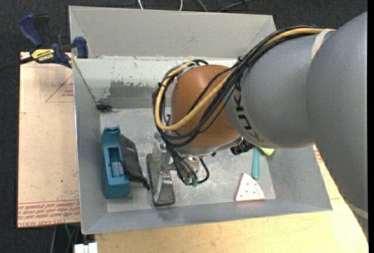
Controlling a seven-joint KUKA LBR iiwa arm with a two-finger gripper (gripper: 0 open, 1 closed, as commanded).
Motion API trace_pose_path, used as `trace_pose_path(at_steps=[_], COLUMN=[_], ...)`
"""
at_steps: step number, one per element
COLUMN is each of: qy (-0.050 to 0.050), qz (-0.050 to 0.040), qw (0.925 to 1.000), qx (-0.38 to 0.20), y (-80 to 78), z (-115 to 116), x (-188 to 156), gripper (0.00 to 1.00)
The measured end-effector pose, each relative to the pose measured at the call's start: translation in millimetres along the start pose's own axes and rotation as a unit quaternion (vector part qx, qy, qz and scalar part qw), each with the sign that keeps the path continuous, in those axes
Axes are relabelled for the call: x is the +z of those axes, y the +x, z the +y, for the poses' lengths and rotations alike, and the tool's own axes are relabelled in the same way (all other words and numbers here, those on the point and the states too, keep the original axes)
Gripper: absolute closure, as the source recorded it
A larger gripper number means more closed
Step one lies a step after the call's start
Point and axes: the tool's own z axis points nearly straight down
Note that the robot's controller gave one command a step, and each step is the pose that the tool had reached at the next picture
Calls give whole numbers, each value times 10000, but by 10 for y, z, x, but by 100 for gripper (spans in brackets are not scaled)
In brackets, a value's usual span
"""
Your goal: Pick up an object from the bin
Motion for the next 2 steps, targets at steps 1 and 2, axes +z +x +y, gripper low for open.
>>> trace_pose_path(at_steps=[1, 2], qy=[31, -33], qz=[59, -25], qw=[9893, 9707], qx=[1457, 2403], y=[87, 30], z=[308, 356], x=[628, 870], gripper=[0, 0])
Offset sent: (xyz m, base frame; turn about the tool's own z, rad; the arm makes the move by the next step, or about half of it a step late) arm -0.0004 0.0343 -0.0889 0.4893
